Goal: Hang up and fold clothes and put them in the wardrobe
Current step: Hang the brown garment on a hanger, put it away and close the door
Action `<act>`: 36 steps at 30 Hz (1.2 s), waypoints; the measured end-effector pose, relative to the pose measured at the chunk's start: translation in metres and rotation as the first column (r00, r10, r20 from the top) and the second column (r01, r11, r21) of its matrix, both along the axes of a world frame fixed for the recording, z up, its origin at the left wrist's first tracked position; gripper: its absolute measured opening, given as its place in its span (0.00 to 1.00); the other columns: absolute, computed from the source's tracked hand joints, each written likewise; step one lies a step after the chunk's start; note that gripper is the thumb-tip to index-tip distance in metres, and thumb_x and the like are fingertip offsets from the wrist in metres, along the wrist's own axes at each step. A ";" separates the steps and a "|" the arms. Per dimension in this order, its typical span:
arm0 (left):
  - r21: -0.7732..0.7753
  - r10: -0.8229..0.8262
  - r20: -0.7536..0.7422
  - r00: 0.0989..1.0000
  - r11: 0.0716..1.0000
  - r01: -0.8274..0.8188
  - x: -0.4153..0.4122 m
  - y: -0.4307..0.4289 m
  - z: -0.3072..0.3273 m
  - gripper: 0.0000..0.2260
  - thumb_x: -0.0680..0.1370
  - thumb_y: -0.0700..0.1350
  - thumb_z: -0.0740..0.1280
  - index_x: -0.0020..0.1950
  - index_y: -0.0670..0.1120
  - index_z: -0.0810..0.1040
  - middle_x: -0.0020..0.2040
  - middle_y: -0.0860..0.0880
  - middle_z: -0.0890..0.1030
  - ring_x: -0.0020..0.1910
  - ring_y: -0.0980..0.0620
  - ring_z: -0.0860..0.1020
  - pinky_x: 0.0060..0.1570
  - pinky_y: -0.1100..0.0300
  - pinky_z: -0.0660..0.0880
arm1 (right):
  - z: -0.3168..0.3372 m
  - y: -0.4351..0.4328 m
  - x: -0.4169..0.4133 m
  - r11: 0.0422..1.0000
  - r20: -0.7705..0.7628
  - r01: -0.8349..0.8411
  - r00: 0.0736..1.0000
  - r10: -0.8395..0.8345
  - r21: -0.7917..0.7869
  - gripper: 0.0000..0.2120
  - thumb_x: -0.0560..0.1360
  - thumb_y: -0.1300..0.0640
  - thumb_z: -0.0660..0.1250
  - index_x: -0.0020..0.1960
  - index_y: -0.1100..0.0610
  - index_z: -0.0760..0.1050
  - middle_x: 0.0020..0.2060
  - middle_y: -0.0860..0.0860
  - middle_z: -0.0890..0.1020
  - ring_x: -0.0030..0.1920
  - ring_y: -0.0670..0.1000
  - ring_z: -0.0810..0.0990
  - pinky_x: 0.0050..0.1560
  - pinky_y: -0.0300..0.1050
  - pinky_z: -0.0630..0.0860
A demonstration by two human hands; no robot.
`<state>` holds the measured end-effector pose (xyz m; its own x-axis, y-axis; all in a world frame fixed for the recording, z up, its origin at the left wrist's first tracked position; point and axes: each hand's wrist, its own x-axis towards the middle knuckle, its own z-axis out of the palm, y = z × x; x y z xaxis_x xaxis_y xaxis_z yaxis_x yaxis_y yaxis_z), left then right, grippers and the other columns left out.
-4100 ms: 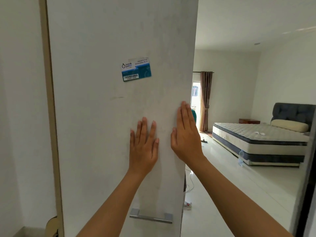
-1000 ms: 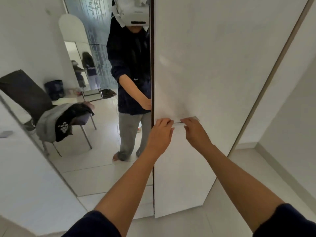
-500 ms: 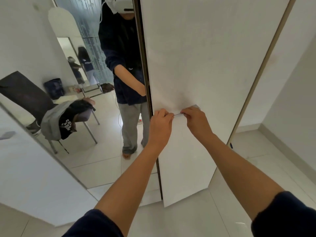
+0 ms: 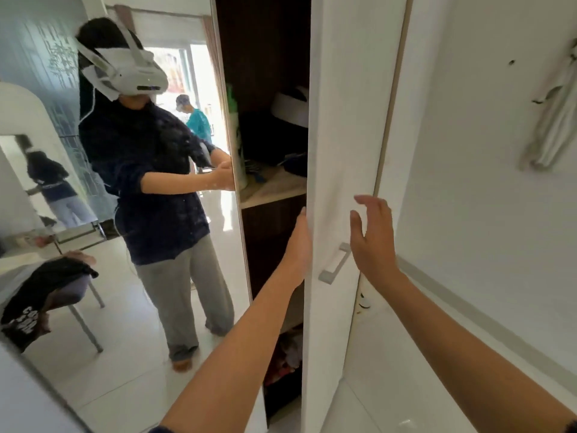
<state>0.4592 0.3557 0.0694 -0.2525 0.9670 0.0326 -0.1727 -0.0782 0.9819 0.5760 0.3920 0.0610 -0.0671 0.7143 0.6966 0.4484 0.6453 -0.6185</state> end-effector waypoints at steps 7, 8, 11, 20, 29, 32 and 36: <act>0.050 -0.172 -0.067 0.983 0.983 0.176 0.040 0.004 -0.003 0.15 0.83 0.49 0.53 0.66 0.46 0.71 0.56 0.50 0.77 0.53 0.55 0.76 0.50 0.65 0.73 | 0.110 -0.038 -0.008 0.828 0.218 0.084 0.945 -0.243 0.555 0.23 0.75 0.60 0.63 0.69 0.61 0.68 0.71 0.57 0.68 0.74 0.55 0.60 0.73 0.45 0.57; 0.050 -0.195 -0.065 0.979 0.979 0.198 0.046 0.004 -0.003 0.18 0.83 0.51 0.51 0.69 0.47 0.69 0.63 0.49 0.75 0.61 0.52 0.73 0.59 0.60 0.71 | 0.114 -0.037 -0.008 0.807 0.275 0.106 0.908 -0.317 0.581 0.25 0.74 0.61 0.63 0.70 0.62 0.67 0.72 0.58 0.66 0.74 0.58 0.60 0.73 0.49 0.57; 0.028 -0.294 -0.012 0.956 0.955 0.295 0.068 0.012 -0.006 0.23 0.83 0.55 0.46 0.76 0.49 0.58 0.75 0.50 0.62 0.74 0.50 0.60 0.74 0.51 0.56 | 0.120 -0.029 0.004 0.764 0.390 0.215 0.757 -0.524 0.608 0.27 0.74 0.63 0.57 0.73 0.64 0.62 0.74 0.60 0.61 0.75 0.60 0.55 0.74 0.53 0.52; 0.198 -0.248 -0.146 0.958 0.941 0.273 0.135 0.079 -0.004 0.38 0.69 0.76 0.54 0.74 0.58 0.59 0.75 0.51 0.63 0.73 0.52 0.62 0.73 0.45 0.59 | 0.126 -0.004 0.077 0.640 0.329 0.339 0.640 -0.694 0.689 0.30 0.69 0.64 0.48 0.71 0.67 0.64 0.74 0.62 0.60 0.75 0.61 0.53 0.75 0.56 0.51; 0.456 0.007 -0.463 0.886 0.859 0.232 0.201 0.124 0.049 0.24 0.81 0.61 0.48 0.75 0.63 0.41 0.78 0.58 0.42 0.76 0.57 0.44 0.75 0.49 0.48 | 0.129 0.022 0.146 0.625 0.161 0.444 0.719 -0.676 0.641 0.37 0.79 0.51 0.30 0.67 0.70 0.68 0.71 0.64 0.65 0.73 0.62 0.58 0.73 0.59 0.57; 0.559 0.131 -0.573 0.809 0.785 0.268 0.212 0.147 0.049 0.25 0.81 0.60 0.47 0.73 0.63 0.35 0.75 0.62 0.35 0.75 0.59 0.38 0.75 0.47 0.46 | 0.127 0.040 0.174 0.608 0.147 0.459 0.709 -0.690 0.648 0.32 0.79 0.55 0.34 0.67 0.71 0.68 0.70 0.65 0.66 0.73 0.63 0.58 0.73 0.59 0.57; 0.568 0.244 -0.708 0.662 0.755 0.329 0.226 0.177 0.050 0.27 0.78 0.64 0.42 0.72 0.58 0.33 0.73 0.59 0.31 0.73 0.59 0.32 0.75 0.52 0.39 | 0.126 0.066 0.209 0.601 0.160 0.488 0.676 -0.719 0.633 0.30 0.70 0.62 0.47 0.70 0.70 0.65 0.72 0.64 0.63 0.74 0.61 0.55 0.75 0.56 0.53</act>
